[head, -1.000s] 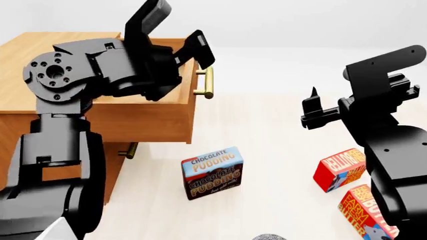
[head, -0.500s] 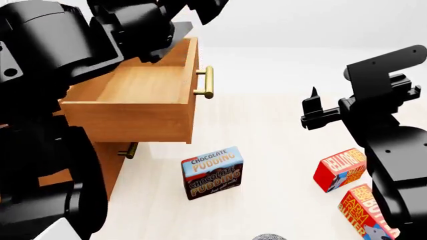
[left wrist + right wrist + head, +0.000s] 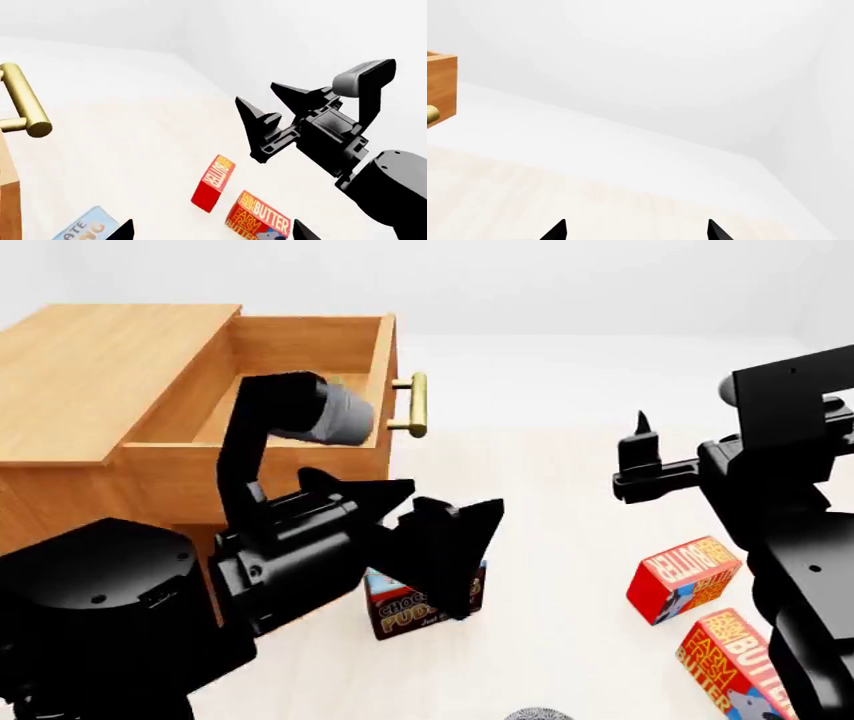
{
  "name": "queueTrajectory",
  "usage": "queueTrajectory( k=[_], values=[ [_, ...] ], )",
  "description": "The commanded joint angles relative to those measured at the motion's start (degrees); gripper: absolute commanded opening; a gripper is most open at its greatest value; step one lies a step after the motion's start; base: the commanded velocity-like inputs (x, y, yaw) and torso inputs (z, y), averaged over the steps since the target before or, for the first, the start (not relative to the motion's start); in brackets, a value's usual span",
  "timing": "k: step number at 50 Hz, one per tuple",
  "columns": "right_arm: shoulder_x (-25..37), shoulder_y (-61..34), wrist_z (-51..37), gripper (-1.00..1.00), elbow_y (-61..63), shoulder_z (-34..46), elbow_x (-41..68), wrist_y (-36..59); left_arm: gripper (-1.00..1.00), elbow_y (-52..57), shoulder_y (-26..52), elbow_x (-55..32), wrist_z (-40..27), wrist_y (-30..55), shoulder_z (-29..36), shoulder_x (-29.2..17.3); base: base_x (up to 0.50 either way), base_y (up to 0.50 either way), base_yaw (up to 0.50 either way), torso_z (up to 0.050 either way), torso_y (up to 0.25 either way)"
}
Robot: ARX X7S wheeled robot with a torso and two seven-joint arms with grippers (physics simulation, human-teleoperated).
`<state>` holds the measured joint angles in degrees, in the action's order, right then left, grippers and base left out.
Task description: Put the bowl in the top drawer of the cabinet.
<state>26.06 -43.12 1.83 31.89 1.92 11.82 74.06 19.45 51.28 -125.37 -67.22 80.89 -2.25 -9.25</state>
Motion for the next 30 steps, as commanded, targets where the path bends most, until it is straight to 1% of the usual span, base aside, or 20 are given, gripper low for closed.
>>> queueTrajectory(
  k=[1, 6, 11, 14, 18, 23, 30],
  values=[
    [-0.03, 2.05, -0.57, 1.00, 1.77, -1.65, 0.16, 0.39, 1.00, 10.66, -15.89, -2.87, 0.22, 4.36, 3.06, 0.33, 0.00, 0.00, 0.00, 0.000, 0.000],
    [0.34, 2.98, -0.76, 1.00, 1.77, -1.30, -0.06, -0.09, 1.00, 9.93, -20.16, 2.36, 4.66, 8.56, 2.38, 1.83, 0.00, 0.00, 0.00, 0.000, 0.000],
    [0.42, 3.66, -0.78, 1.00, 1.35, -1.47, -0.09, -0.85, 1.00, 11.04, -23.97, 13.05, 15.52, 8.69, 3.59, -0.02, 0.00, 0.00, 0.00, 0.000, 0.000],
    [0.18, 4.03, -0.85, 1.00, 0.60, -1.37, -0.14, -1.61, 1.00, 11.51, -26.31, 21.84, 23.55, 8.56, 4.65, -0.83, 0.00, 0.00, 0.00, 0.000, 0.000],
    [-0.10, 4.10, -0.98, 1.00, -0.01, -0.95, -0.19, -2.16, 1.00, 11.98, -29.17, 30.76, 30.67, 7.83, 7.35, -1.33, 0.00, 0.00, 0.00, 0.000, 0.000],
    [-0.28, 4.29, -1.03, 1.00, -0.64, -0.71, -0.19, -2.85, 1.00, 11.19, -30.78, 38.47, 36.45, 5.93, 10.36, -1.87, 0.00, 0.00, 0.00, 0.000, 0.000],
    [-0.28, 4.80, -0.90, 1.00, -1.26, -0.80, -0.07, -3.69, 1.00, 8.65, -31.07, 43.68, 40.11, 3.40, 13.21, -2.30, 0.00, 0.00, 0.00, 0.000, 0.000]
  ],
)
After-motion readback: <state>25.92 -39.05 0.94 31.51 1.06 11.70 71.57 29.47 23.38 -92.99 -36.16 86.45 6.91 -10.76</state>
